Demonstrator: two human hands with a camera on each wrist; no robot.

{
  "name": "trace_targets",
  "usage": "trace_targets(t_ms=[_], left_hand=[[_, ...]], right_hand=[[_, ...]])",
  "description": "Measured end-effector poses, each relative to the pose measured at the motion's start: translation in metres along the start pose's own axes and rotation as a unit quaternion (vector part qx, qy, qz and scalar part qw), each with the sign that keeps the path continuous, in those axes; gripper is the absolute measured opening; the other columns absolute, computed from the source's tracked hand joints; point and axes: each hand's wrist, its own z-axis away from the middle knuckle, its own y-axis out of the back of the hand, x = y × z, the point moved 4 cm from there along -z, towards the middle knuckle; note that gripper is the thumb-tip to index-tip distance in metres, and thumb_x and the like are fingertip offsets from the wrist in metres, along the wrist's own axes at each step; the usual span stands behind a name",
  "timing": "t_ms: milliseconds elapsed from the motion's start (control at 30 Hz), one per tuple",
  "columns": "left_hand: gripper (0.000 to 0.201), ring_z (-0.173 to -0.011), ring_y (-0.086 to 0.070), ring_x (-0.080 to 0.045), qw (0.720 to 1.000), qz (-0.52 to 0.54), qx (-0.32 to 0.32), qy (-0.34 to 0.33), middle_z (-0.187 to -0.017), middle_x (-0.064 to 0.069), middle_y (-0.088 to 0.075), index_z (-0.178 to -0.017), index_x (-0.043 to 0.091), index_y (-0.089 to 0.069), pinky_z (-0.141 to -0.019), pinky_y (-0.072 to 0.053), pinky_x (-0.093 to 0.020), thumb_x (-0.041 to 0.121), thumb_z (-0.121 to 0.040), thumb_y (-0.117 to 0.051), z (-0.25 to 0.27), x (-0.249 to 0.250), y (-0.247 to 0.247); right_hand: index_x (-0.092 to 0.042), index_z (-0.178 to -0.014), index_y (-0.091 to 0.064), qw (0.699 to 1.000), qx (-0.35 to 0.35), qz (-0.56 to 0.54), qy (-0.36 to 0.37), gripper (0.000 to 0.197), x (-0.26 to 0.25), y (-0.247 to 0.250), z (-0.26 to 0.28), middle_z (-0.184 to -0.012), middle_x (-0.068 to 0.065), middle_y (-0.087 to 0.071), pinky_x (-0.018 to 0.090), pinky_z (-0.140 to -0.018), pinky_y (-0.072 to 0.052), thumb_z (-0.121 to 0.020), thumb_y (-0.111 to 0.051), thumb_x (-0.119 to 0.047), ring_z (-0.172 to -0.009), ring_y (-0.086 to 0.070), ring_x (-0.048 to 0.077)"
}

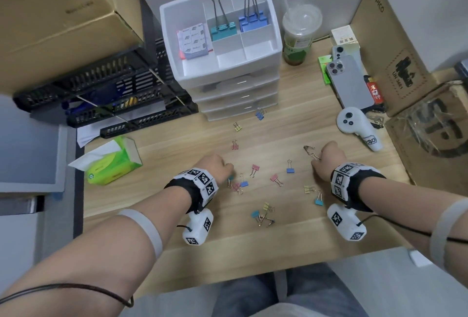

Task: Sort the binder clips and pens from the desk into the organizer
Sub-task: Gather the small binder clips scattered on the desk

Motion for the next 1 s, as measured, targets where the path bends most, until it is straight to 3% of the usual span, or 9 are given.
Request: trace_targets(t_ms=[133, 300, 367, 467, 567, 700, 800, 867, 1000], left_hand=[[0.033, -0.079, -0.059, -0.025, 0.997, -0.041, -0.067, -0.024, -0.084, -0.004, -0.063, -0.091, 0.009, -0.067, -0.072, -0.049, -0.031, 0.024, -0.1, -0.04, 0.005, -0.003, -0.02], [0.017, -0.082, -0.056, -0.026, 0.984, -0.096, -0.126, -0.081, -0.095, -0.008, -0.065, -0.091, 0.014, -0.059, -0.077, -0.049, -0.034, 0.014, -0.092, -0.041, 0.02, 0.009, -0.048], [0.004, -0.085, -0.061, -0.022, 0.979, -0.098, -0.131, -0.122, -0.096, 0.001, -0.066, -0.088, 0.021, -0.056, -0.078, -0.052, -0.033, 0.022, -0.085, -0.054, 0.03, 0.013, -0.056], [0.015, -0.083, -0.06, -0.015, 0.972, -0.096, -0.124, -0.173, -0.094, 0.013, -0.064, -0.084, 0.027, -0.052, -0.076, -0.054, -0.032, 0.026, -0.076, -0.064, 0.041, 0.018, -0.067], [0.016, -0.077, -0.059, -0.02, 0.97, -0.109, -0.102, -0.19, -0.079, 0.009, -0.058, -0.079, 0.029, -0.049, -0.067, -0.051, -0.032, 0.022, -0.074, -0.063, 0.044, 0.023, -0.072], [0.019, -0.082, -0.06, -0.016, 0.96, -0.108, -0.088, -0.242, -0.087, 0.014, -0.065, -0.095, 0.028, -0.059, -0.071, -0.051, -0.029, 0.017, -0.08, -0.057, 0.052, 0.027, -0.079], [0.024, -0.086, -0.062, -0.02, 0.95, -0.14, -0.084, -0.266, -0.095, 0.008, -0.067, -0.102, 0.029, -0.058, -0.075, -0.054, -0.034, 0.018, -0.082, -0.059, 0.058, 0.032, -0.085], [0.024, -0.088, -0.06, -0.023, 0.943, -0.167, -0.077, -0.278, -0.099, 0.004, -0.066, -0.107, 0.027, -0.057, -0.072, -0.05, -0.032, 0.018, -0.085, -0.06, 0.059, 0.037, -0.089], [0.026, -0.099, -0.062, -0.024, 0.936, -0.197, -0.056, -0.287, -0.11, 0.002, -0.067, -0.115, 0.027, -0.062, -0.072, -0.043, -0.029, 0.019, -0.091, -0.057, 0.057, 0.04, -0.096]], right_hand=[[0.003, -0.118, -0.049, 0.999, 0.002, 0.028, -0.028, 0.032, 0.001, 0.0, 0.0, -0.115, 0.023, -0.062, 0.039, -0.078, -0.048, -0.094, -0.061, -0.015, -0.102, -0.063, 0.039], [-0.003, -0.076, -0.051, 0.997, -0.01, 0.068, -0.018, 0.029, 0.001, -0.005, -0.002, -0.07, 0.01, -0.051, 0.035, -0.065, -0.046, -0.099, -0.054, -0.02, -0.071, -0.054, 0.028], [-0.003, -0.073, -0.051, 1.0, -0.013, 0.003, -0.019, 0.033, 0.001, -0.006, -0.001, -0.069, 0.011, -0.052, 0.031, -0.057, -0.038, -0.099, -0.052, -0.022, -0.065, -0.051, 0.026], [0.0, -0.084, -0.06, 0.987, -0.063, -0.142, -0.044, 0.025, 0.006, -0.008, 0.002, -0.074, 0.015, -0.059, 0.031, -0.062, -0.041, -0.095, -0.053, -0.021, -0.068, -0.055, 0.027], [-0.005, -0.065, -0.054, 0.932, -0.161, -0.316, -0.07, 0.027, 0.009, -0.013, 0.008, -0.049, 0.008, -0.05, 0.028, -0.047, -0.038, -0.09, -0.055, -0.016, -0.04, -0.044, 0.019], [-0.014, -0.067, -0.039, 0.779, -0.278, -0.543, -0.144, 0.037, 0.008, -0.021, 0.019, -0.051, -0.002, -0.028, 0.021, -0.033, -0.022, -0.101, -0.052, -0.021, -0.039, -0.026, 0.01], [-0.015, -0.068, -0.037, 0.704, -0.357, -0.592, -0.161, 0.039, 0.005, -0.023, 0.028, -0.048, -0.004, -0.029, 0.019, -0.033, -0.022, -0.104, -0.043, -0.029, -0.035, -0.03, 0.008], [-0.016, -0.069, -0.034, 0.671, -0.383, -0.613, -0.165, 0.037, 0.002, -0.023, 0.033, -0.047, -0.004, -0.03, 0.019, -0.031, -0.024, -0.103, -0.041, -0.028, -0.034, -0.031, 0.008], [-0.015, -0.068, -0.037, 0.658, -0.376, -0.634, -0.154, 0.019, -0.006, -0.022, 0.043, -0.052, -0.003, -0.028, 0.019, -0.03, -0.019, -0.086, -0.044, -0.015, -0.034, -0.028, 0.008]])
